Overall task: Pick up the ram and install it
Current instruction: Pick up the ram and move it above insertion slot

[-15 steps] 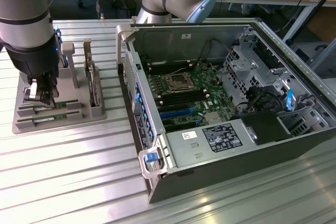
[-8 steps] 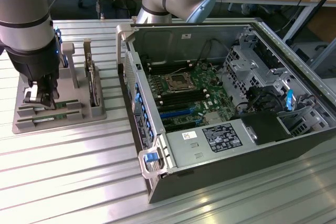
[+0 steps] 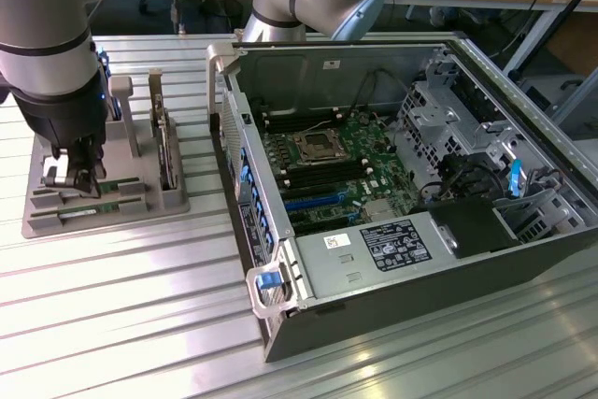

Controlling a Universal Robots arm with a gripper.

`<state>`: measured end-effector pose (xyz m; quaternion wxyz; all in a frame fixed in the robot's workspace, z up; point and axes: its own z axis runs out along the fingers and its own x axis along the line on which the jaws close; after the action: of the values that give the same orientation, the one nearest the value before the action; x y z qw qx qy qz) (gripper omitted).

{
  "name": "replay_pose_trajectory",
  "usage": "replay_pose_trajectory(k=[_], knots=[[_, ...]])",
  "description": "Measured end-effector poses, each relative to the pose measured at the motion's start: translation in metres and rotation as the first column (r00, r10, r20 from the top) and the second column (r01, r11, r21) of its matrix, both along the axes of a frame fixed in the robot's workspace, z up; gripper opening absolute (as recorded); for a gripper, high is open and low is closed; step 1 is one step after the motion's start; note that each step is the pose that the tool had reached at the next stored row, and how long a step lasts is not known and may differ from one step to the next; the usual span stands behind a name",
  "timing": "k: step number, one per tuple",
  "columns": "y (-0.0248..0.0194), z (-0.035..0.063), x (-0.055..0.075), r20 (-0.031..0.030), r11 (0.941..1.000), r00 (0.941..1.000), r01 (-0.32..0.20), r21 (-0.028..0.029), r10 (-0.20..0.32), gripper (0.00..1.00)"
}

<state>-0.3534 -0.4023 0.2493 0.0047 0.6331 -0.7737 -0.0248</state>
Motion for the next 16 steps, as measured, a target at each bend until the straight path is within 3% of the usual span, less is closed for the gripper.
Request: replay_pose_trajectory(k=[16], knots=[[0.0,-0.0117,0.0,0.0001,1.0,1.0,-0.003,0.0,0.003,0.36]])
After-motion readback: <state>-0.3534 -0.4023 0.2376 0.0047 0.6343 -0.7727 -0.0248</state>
